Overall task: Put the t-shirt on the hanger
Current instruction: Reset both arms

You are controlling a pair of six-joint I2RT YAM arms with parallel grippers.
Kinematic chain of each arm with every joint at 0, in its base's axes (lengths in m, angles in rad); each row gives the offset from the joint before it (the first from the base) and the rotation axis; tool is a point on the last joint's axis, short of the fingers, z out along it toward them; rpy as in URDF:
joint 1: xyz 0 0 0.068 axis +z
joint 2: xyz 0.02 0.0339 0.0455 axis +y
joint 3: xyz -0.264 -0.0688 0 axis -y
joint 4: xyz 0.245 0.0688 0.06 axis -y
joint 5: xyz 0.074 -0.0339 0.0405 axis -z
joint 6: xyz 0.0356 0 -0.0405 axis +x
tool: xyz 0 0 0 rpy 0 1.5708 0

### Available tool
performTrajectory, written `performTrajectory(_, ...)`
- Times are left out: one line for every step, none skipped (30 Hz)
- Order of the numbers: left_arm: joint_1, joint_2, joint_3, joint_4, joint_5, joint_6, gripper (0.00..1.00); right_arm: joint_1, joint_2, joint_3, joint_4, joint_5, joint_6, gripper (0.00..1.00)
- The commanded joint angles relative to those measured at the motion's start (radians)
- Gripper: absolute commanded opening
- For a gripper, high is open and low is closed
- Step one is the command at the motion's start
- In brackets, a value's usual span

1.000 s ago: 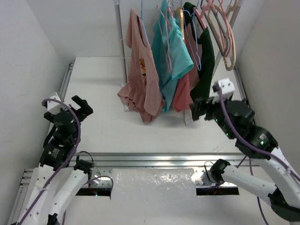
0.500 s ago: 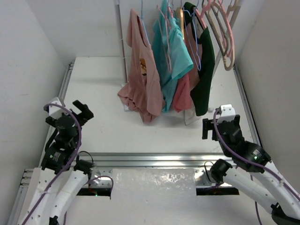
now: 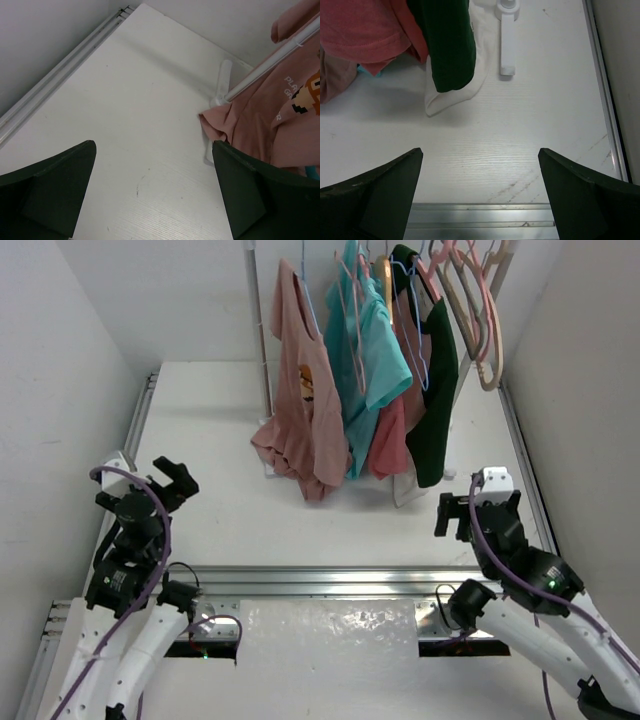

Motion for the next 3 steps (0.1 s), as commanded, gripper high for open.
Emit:
performTrajectory(0.013,-0.006,-0.004,0.040,0.012,0.010,1.00,0.002,-0.003,0.001,0.015,0.027,0.017,0.99)
performTrajectory(0.013,-0.006,-0.004,0.040,0.012,0.010,1.00,0.002,-0.003,0.001,0.016,0.027,0.016,0.99)
performTrajectory(0.013,-0.006,-0.004,0.040,0.013,0.010,1.00,0.002,-0.001,0.001,0.015,0.027,0.014,0.99)
